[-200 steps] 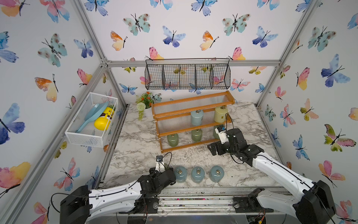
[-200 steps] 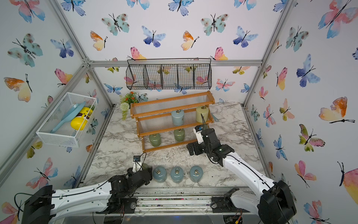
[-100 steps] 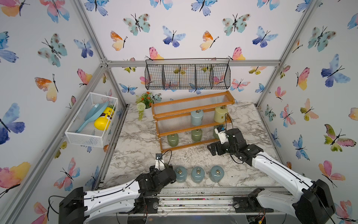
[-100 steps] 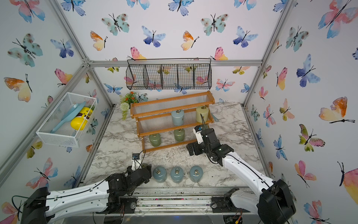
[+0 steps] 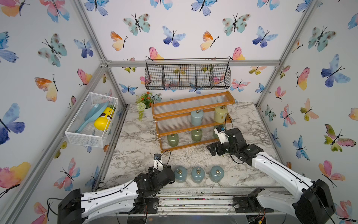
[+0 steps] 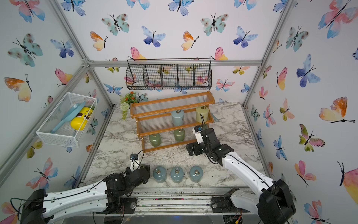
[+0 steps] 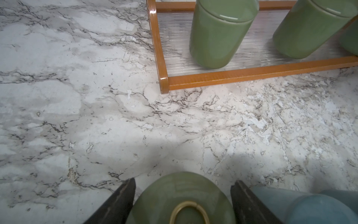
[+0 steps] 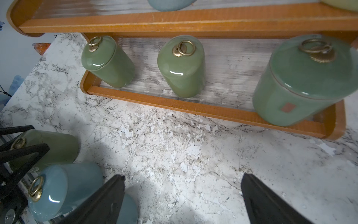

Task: Remove the tea canisters from the shelf
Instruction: Place the tea canister at the center of the board.

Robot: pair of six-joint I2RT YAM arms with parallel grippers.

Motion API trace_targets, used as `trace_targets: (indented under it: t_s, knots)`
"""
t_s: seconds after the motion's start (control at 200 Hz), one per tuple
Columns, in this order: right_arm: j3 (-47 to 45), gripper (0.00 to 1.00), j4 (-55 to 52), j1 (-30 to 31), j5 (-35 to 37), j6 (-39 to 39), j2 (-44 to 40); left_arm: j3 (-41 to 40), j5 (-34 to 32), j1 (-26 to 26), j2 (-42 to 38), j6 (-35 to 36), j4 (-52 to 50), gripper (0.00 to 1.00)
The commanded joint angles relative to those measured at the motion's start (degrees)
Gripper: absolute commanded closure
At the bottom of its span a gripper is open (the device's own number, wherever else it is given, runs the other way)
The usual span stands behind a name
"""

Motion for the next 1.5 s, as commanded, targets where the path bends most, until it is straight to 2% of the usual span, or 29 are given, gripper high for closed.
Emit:
trace_targets:
  t_s: [0.0, 0.255, 0.701, 0.896, 0.966, 1.071, 1.196, 1.497]
  knots:
    - [-0.92, 0.0, 1.45, -0.41, -0.94, -0.24, 0.37, 2.04, 3.1, -0.05, 0.51, 0.15, -1.43, 0.33]
    - [-1.21, 0.0, 0.92, -0.41, -0.77, -0.3, -0.2, 3.7, 5.88, -0.01, 5.98, -1.79, -2.19, 0.32]
    - [-1.2, 0.0, 0.93, -0.41, -0.86, -0.41, 0.19, 2.68, 7.04, -0.2, 1.31, -4.4, -7.01, 0.31]
    - [-1.15, 0.0, 0.93, -0.36, -0.77, -0.41, 0.63, 2.74, 7.53, -0.27, 1.78, -4.21, -7.49, 0.3]
    - [-1.11, 0.0, 0.93, -0.39, -0.72, -0.41, 0.76, 2.76, 7.38, -0.24, 1.99, -4.44, -7.75, 0.28]
    - [-0.81, 0.0, 0.85, -0.38, -0.56, -0.41, 0.92, 3.17, 6.79, -0.26, 1.78, -4.54, -7.82, 0.18]
    - [-0.19, 0.0, 0.58, -0.38, -0.48, -0.67, 1.39, 4.24, 5.7, -0.25, 1.69, -3.27, -7.75, 0.11]
    - [2.85, 0.0, -0.82, -0.49, 0.5, -1.87, 2.0, 8.63, 2.97, -0.27, 0.45, -0.57, -8.8, 0.08]
